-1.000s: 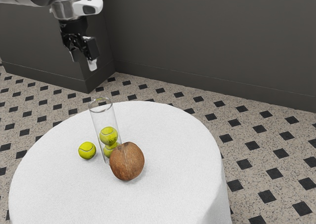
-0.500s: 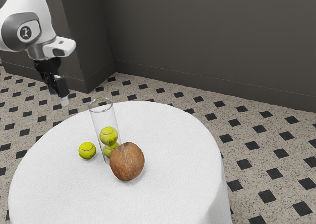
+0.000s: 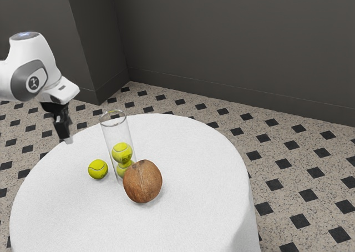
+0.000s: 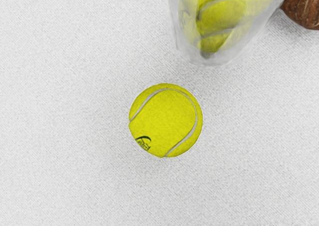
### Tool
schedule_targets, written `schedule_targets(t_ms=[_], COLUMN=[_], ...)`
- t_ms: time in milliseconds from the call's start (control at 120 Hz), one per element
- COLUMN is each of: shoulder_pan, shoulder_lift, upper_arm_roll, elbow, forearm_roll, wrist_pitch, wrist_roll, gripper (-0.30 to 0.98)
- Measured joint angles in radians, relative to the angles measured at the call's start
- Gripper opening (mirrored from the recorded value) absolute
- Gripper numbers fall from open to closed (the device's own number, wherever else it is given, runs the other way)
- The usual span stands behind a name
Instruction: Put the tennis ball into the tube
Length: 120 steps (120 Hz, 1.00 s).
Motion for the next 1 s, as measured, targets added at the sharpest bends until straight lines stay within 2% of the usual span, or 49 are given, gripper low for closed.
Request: schedule_targets(t_ms=[192, 633, 1000], shoulder_pan=[-0.001, 0.002, 0.003], shoulder_lift=[0.138, 0.346, 0.454], upper_arm_roll=[0.001, -0.011, -0.027], elbow=[0.028, 0.065, 0.094], forearm_roll=[-0.049, -0.246, -0.313], wrist_pitch=[0.043, 0.128, 0.159], wrist_roll=[0.168, 0.447, 0.588], gripper=[0.69, 0.69, 0.69])
